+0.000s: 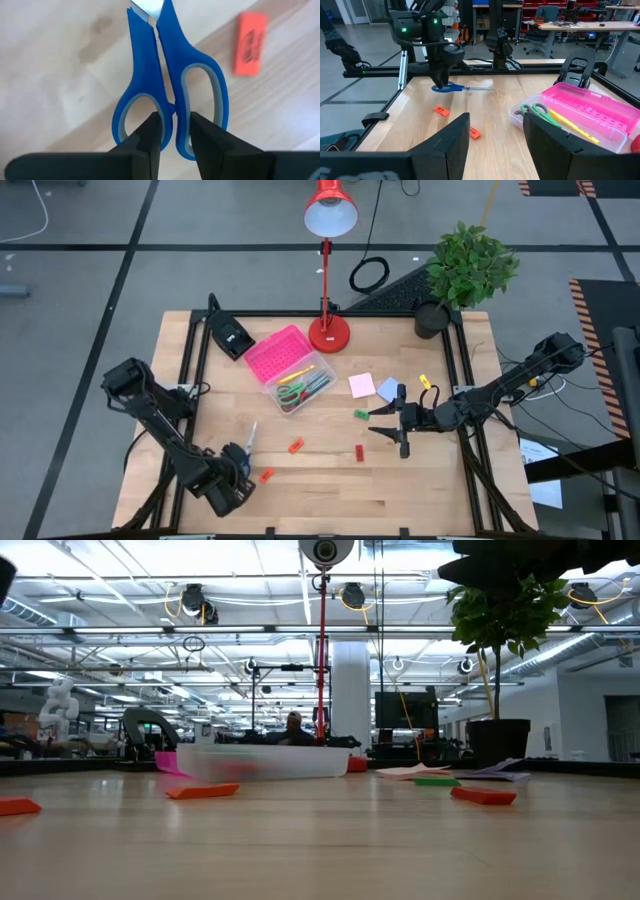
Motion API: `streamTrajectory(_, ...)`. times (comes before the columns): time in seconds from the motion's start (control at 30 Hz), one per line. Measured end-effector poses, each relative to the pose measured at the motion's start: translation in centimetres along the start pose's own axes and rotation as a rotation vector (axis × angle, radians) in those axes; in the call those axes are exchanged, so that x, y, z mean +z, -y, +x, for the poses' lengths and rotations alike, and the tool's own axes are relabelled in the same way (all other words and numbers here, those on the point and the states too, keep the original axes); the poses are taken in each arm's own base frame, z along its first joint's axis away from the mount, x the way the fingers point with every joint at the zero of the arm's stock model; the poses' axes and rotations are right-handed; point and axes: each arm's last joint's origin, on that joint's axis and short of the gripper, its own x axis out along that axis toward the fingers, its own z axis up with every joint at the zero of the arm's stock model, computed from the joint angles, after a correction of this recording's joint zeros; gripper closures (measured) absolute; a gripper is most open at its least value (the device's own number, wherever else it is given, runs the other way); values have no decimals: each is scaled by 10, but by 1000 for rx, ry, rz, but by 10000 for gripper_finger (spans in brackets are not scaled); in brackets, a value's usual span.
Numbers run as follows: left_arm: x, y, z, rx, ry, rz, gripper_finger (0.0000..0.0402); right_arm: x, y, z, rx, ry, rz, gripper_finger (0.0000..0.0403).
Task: Pack school essentials
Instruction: Put the blue scissors into the pink supply box
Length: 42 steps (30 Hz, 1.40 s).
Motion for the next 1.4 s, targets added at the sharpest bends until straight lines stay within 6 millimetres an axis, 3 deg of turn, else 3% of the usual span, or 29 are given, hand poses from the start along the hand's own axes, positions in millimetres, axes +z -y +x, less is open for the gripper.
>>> streamTrajectory(0.37, 50, 0, -19, -42, 74, 149, 309, 0, 0, 0, 0, 0, -1, 225)
streamTrajectory(0.87, 145, -14, -41, -96, 178, 328, 309, -1, 0, 0, -2, -12, -24, 227)
streamTrajectory(1.1, 181, -21, -41, -111, 208, 393, 309, -2, 0, 0, -2, -16, -46, 265)
streamTrajectory(1.4, 213, -31, -46, -145, 184, 428, 309, -3, 1, 0, -7, -31, -51, 320)
